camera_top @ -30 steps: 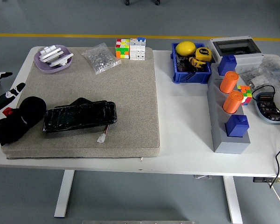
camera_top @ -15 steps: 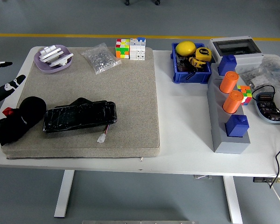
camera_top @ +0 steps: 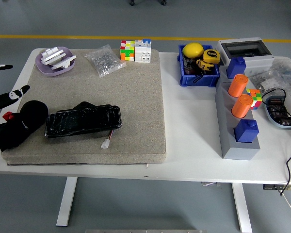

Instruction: Pick the rag up,wipe the panel,place it on the desk

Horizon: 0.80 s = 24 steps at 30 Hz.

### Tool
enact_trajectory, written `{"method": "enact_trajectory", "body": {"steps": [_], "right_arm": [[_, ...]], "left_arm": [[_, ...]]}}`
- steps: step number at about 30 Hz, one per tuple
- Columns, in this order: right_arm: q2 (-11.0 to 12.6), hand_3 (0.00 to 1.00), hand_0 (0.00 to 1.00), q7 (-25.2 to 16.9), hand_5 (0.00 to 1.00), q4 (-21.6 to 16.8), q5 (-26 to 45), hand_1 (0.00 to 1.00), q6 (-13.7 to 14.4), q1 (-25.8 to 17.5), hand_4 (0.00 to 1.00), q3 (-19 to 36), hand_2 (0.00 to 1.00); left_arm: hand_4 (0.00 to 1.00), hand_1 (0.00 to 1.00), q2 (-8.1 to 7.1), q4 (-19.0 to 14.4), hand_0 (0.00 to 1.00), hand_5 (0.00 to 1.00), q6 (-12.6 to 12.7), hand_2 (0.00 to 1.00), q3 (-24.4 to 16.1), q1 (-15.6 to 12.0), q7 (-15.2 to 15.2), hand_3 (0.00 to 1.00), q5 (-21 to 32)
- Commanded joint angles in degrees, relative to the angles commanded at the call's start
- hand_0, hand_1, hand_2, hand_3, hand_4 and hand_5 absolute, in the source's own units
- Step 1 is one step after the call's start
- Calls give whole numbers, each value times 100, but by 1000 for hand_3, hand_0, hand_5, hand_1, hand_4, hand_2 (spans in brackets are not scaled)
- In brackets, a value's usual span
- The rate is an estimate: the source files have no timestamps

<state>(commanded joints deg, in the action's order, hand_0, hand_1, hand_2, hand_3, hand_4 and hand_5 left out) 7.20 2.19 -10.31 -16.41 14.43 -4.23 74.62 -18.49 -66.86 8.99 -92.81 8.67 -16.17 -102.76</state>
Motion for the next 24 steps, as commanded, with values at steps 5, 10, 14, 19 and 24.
{"method": "enact_trajectory", "body": {"steps": [5, 10, 14, 19, 24], "right_arm": [[1, 596, 811, 4, 459, 0, -26, 672, 0, -3, 983, 15, 680], [9, 596, 812, 13, 459, 0, -58, 672, 2, 6, 983, 35, 680], [16, 596, 812, 18, 459, 0, -22, 672, 7, -1, 983, -9, 680], [18, 597, 811, 15, 460, 0, 1, 672, 5, -6, 983, -27, 680], [13, 597, 811, 9, 460, 0, -14, 672, 4, 2, 983, 4, 680]], "left_arm": [[851, 944, -11, -9, 954, 241, 11, 850, 14, -7, 9, 777, -11], [898, 941, -8, 10, 951, 455, 53, 848, 25, -8, 50, 792, 9], [898, 941, -20, 31, 951, 455, 39, 848, 54, -12, 57, 792, 58], [998, 940, -13, 63, 948, 898, 16, 846, 61, -24, 4, 789, 160], [998, 936, -6, 74, 948, 998, -8, 842, 64, -38, -89, 787, 306]]}}
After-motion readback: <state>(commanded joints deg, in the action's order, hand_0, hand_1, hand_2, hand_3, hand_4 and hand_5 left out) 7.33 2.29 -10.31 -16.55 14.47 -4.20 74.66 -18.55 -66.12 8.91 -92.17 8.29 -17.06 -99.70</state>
